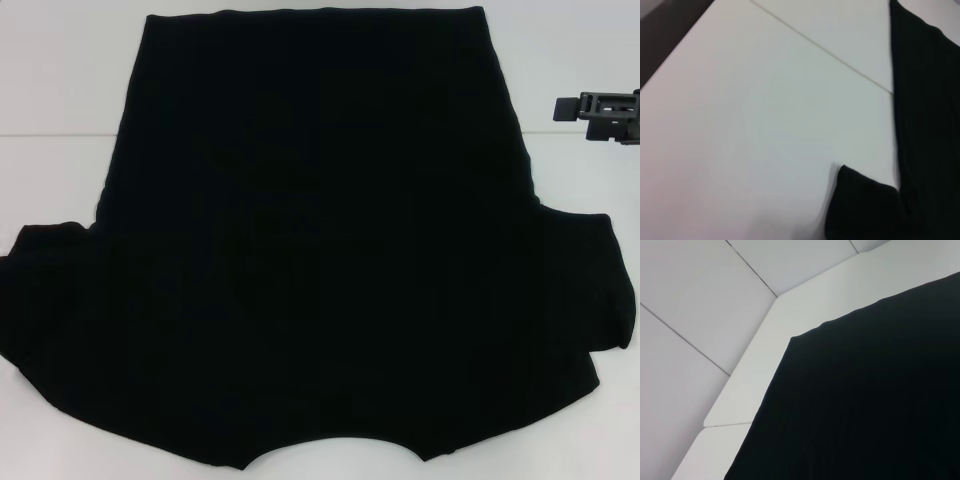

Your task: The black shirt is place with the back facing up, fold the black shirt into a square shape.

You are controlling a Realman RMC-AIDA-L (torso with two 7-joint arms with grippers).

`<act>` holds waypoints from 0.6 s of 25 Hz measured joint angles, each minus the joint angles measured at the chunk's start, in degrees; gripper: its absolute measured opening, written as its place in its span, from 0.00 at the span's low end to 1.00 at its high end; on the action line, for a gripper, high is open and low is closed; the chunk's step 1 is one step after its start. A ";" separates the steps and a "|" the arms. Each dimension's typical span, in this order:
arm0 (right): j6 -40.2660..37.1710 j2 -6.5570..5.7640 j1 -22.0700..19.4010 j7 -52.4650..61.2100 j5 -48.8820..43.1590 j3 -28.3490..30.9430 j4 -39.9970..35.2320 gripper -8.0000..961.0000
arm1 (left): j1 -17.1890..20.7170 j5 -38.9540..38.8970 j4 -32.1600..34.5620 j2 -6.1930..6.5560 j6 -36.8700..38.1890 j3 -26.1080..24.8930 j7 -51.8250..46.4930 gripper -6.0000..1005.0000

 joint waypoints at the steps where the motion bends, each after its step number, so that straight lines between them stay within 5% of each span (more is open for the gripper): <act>1: -0.07 0.00 0.00 0.00 0.00 0.00 -0.01 0.96 | -0.35 -0.10 0.27 0.18 0.62 -0.05 -0.01 0.01; 8: -0.62 -0.01 0.06 0.00 0.00 -0.02 -0.06 0.96 | -4.60 -0.37 1.43 0.85 10.30 2.81 -0.04 0.01; 15: -0.54 0.00 -0.03 0.00 0.00 0.00 -0.06 0.96 | -9.87 -0.67 1.08 -2.11 12.32 14.66 0.09 0.01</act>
